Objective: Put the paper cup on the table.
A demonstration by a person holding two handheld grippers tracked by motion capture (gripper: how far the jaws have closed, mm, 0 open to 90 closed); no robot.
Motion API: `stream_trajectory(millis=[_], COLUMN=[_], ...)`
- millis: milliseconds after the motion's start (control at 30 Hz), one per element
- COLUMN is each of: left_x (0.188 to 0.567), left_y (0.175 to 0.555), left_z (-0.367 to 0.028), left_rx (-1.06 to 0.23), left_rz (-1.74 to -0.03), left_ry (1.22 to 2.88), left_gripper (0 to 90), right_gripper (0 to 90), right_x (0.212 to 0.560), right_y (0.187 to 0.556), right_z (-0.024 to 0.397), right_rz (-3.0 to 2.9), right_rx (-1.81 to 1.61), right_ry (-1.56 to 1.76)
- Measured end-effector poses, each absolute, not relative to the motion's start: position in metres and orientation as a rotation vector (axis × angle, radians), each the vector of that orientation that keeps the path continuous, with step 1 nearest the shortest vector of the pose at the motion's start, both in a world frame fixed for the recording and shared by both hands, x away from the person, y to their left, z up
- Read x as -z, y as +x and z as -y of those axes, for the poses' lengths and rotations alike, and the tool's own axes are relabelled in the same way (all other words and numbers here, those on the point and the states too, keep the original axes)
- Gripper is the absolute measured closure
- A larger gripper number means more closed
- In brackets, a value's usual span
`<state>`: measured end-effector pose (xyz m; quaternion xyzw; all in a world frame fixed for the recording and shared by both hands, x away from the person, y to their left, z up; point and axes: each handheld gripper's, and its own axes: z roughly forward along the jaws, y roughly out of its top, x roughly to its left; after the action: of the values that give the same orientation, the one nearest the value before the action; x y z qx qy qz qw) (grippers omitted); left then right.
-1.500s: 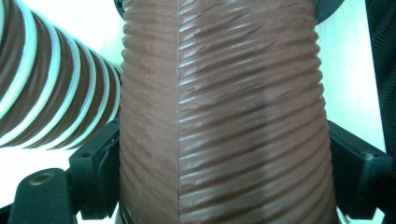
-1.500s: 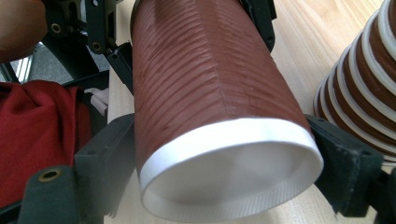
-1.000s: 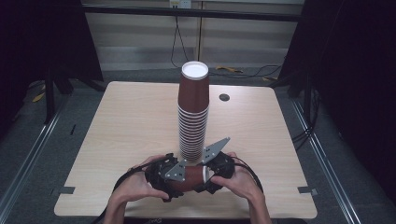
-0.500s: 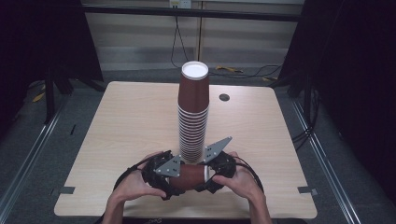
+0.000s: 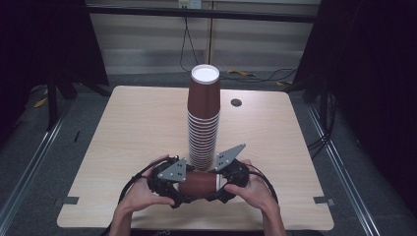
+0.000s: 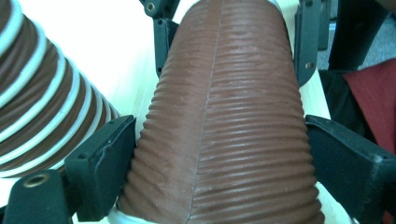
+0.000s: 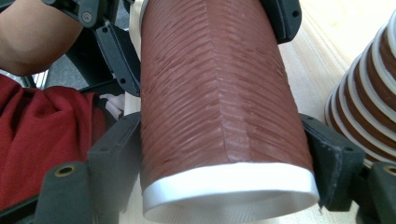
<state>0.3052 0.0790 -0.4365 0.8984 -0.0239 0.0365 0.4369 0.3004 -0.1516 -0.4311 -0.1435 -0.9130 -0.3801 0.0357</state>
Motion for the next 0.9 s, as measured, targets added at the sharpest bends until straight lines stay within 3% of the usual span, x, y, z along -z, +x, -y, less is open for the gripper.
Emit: stream_trajectory(millis=[133, 400, 900], left_x=[0.428, 0.427, 0.439], left_y=[0.301, 0.302, 0.304], left_z=[-0.081, -0.090, -0.115], left_rx=[-0.104, -0.111, -0.108], left_rz=[0.061, 0.022, -0.145], left_ry=[2.148, 2.113, 1.872], left_gripper=[16.6, 16.1, 15.6], right_gripper=[22.6, 22.5, 22.1], right_x=[0.434, 0.434, 0.441], right_y=[0.303, 0.303, 0.303], right_z=[0.151, 0.156, 0.171], right_rz=[2.820, 2.828, 2.767], right_rx=[1.147, 1.151, 1.308], right_ry=[-0.445, -0.480, -0.568])
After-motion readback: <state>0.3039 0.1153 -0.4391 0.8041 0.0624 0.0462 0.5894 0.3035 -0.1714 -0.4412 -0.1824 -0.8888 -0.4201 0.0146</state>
